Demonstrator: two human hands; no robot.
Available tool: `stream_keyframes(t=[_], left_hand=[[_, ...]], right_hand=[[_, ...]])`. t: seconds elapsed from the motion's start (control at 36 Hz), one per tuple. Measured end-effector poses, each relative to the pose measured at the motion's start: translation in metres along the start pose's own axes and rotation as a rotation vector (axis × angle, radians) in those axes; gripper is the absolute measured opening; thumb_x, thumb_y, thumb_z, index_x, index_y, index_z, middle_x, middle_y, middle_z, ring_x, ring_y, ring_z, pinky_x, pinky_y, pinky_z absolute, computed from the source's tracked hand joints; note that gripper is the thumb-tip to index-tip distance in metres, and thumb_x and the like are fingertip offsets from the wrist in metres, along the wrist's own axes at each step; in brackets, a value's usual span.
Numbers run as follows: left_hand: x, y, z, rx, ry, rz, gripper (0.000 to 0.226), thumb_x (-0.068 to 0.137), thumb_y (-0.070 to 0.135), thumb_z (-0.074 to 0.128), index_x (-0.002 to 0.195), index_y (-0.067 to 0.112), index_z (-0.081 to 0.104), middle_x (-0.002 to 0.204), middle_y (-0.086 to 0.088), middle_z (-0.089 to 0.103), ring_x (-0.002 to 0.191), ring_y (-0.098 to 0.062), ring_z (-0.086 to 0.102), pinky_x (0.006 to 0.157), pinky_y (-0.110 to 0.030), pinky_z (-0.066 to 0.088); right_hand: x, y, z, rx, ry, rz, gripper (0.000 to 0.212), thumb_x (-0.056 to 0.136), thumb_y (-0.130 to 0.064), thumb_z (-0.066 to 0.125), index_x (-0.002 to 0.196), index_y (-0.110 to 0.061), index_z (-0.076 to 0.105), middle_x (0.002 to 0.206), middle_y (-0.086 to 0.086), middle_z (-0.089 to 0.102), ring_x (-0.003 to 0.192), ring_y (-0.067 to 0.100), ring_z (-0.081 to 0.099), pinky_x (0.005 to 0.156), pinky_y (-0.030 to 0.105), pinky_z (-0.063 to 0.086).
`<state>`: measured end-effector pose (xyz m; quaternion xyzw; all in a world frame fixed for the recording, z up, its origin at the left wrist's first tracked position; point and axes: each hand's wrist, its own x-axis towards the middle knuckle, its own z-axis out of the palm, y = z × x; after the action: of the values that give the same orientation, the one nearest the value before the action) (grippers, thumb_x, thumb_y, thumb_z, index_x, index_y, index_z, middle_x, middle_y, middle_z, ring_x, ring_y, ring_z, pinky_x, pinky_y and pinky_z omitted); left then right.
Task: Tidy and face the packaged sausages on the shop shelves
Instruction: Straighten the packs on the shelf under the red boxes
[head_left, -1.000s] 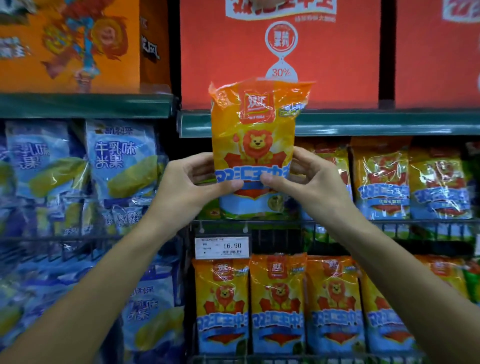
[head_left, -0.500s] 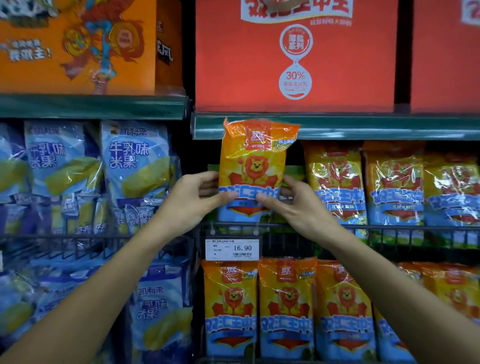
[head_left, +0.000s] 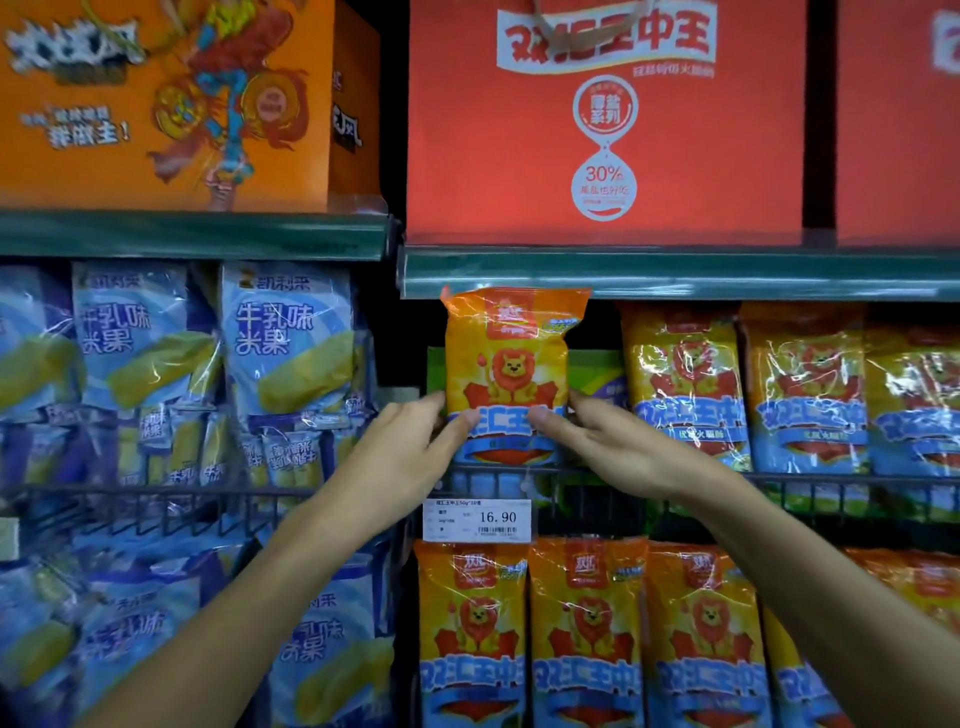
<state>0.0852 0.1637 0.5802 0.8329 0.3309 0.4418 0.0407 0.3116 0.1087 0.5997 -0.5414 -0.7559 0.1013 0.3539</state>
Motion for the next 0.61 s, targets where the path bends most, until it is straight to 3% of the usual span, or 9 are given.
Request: stream_keyframes(t=[0.08,0.14,0.19,0.25,0.33,0.39,0.44,0.56,0.61], left_hand=[[0.001,0.005,0.004,0.083,0.048,-0.021,0.028,0.106,0.046,0.045,0.082,0.032,0.044,0.072,0.007,0.056,0.065,-0.009,0.056,0.051,-0.022,0.032],[0.004,0.006,0.008,0.148,0.076,-0.047,0.016,0.106,0.042,0.048,0.117,0.031,0.051,0.080,0.003,0.062,0.071,-0.018,0.061,0.056,-0.031,0.041],[0.005,0.009,0.017,0.263,0.094,-0.047,0.070,0.106,0.036,0.052,0.161,0.028,0.009,0.080,0.001,0.057,0.065,-0.019,0.058,0.052,-0.034,0.041],[0.001,0.011,0.021,0.274,0.123,-0.017,0.089,0.106,0.029,0.053,0.160,0.033,-0.017,0.085,0.002,0.048,0.068,-0.022,0.056,0.057,-0.035,0.042],[0.000,0.006,0.023,0.204,0.094,0.004,0.082,0.107,0.025,0.051,0.161,0.043,-0.008,0.088,-0.001,0.053,0.066,-0.021,0.052,0.064,-0.037,0.043],[0.001,0.007,0.023,0.170,0.041,-0.019,0.079,0.108,0.026,0.048,0.161,0.044,-0.007,0.072,0.000,0.050,0.056,-0.016,0.045,0.058,-0.035,0.039],[0.001,0.010,0.024,0.171,0.008,-0.027,0.079,0.109,0.026,0.045,0.160,0.043,-0.012,0.074,0.004,0.047,0.056,-0.013,0.047,0.057,-0.033,0.039],[0.005,0.011,0.023,0.138,0.009,-0.036,0.079,0.109,0.023,0.045,0.161,0.043,-0.012,0.091,-0.002,0.054,0.059,-0.015,0.049,0.055,-0.032,0.039],[0.007,0.013,0.019,0.079,0.055,-0.049,0.074,0.109,0.023,0.044,0.161,0.043,-0.004,0.077,0.001,0.049,0.052,-0.013,0.044,0.049,-0.029,0.033]], right_hand=[[0.003,-0.005,0.002,-0.079,0.031,0.072,0.095,0.081,-0.091,0.037,0.117,-0.006,0.057,0.116,0.023,0.067,0.103,0.034,0.067,0.098,0.050,0.053],[0.005,-0.006,0.005,-0.119,0.054,0.150,0.086,0.093,-0.080,0.033,0.108,0.002,0.057,0.098,0.032,0.061,0.089,0.041,0.067,0.090,0.045,0.055],[0.008,-0.008,0.008,-0.169,0.094,0.219,0.073,0.101,-0.068,0.029,0.099,0.000,0.057,0.079,0.027,0.056,0.081,0.042,0.070,0.086,0.049,0.057],[0.008,-0.009,0.012,-0.262,0.132,0.247,0.065,0.102,-0.066,0.028,0.089,-0.009,0.056,0.067,0.013,0.054,0.071,0.031,0.068,0.084,0.045,0.056],[0.007,-0.004,0.015,-0.387,0.171,0.224,0.062,0.102,-0.067,0.031,0.085,-0.012,0.054,0.075,0.009,0.056,0.077,0.027,0.061,0.082,0.042,0.052],[0.003,-0.003,0.016,-0.389,0.169,0.217,0.064,0.103,-0.065,0.032,0.106,-0.007,0.060,0.092,0.013,0.065,0.090,0.029,0.065,0.087,0.043,0.053],[0.002,-0.003,0.015,-0.332,0.160,0.230,0.067,0.104,-0.062,0.033,0.126,-0.004,0.056,0.113,0.018,0.067,0.104,0.032,0.065,0.095,0.046,0.051],[0.003,-0.005,0.016,-0.282,0.221,0.156,0.063,0.105,-0.060,0.035,0.115,-0.003,0.060,0.086,0.015,0.065,0.086,0.032,0.066,0.086,0.046,0.053],[0.002,-0.004,0.017,-0.301,0.315,0.110,0.063,0.103,-0.063,0.033,0.104,-0.008,0.063,0.080,0.012,0.065,0.081,0.032,0.064,0.082,0.047,0.053]])
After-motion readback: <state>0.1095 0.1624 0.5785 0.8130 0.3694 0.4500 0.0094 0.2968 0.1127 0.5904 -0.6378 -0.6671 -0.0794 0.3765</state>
